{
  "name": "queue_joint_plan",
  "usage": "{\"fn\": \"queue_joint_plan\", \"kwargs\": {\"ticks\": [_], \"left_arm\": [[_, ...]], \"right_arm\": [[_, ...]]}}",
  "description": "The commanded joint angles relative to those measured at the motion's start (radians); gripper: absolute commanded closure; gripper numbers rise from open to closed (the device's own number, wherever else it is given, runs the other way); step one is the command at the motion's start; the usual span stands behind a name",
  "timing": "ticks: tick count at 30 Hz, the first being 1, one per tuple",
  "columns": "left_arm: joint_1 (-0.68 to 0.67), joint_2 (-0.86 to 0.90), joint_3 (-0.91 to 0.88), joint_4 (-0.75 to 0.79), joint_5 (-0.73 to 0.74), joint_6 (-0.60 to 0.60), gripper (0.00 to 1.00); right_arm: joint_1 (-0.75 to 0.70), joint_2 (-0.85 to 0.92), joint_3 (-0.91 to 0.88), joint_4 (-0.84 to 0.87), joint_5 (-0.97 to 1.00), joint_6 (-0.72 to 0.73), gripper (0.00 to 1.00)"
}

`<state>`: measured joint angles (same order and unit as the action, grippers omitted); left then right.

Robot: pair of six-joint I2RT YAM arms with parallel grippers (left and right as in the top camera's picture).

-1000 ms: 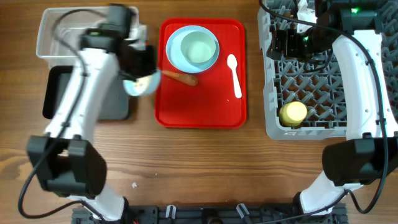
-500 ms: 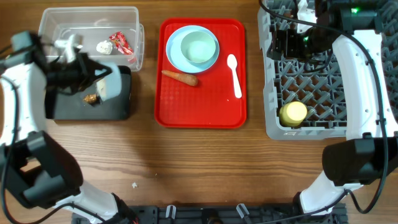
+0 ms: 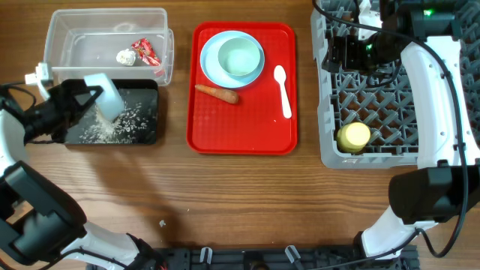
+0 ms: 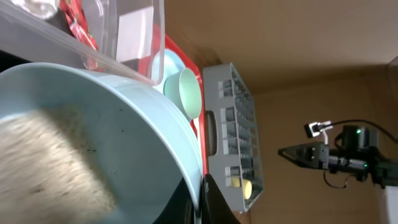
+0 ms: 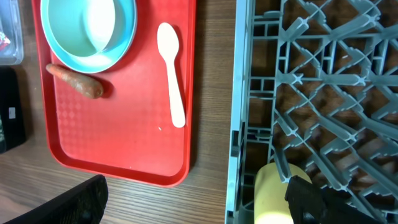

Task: Sort waste into correct bins and load items into the dishwasher rack
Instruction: 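Tip the rice bowl to pour the rice onto the black tray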

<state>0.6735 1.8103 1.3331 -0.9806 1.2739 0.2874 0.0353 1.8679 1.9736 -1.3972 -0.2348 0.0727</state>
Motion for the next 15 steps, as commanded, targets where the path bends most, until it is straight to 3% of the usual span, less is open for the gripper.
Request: {"fn": "queue_joint_plan", "kwargs": {"ticks": [1,9,15], "left_arm": [[0.025,0.010,-0.006,0.035,0.077,0.031,0.96],[0.066,0.014,-0.006,0.092,0.108,0.019,0.96],[0.109,0.073,-0.006,0.094,0.219,0.018,0.96]], "right_arm": [[0.007,-0.016,0.015,-0.002,0.010,-0.017,0.07],[0.007,-0.016,0.014,-0.010,0.009,-0.017,0.07],[0.007,-0.016,0.014,-0.010,0.010,-0.017,0.06]]}}
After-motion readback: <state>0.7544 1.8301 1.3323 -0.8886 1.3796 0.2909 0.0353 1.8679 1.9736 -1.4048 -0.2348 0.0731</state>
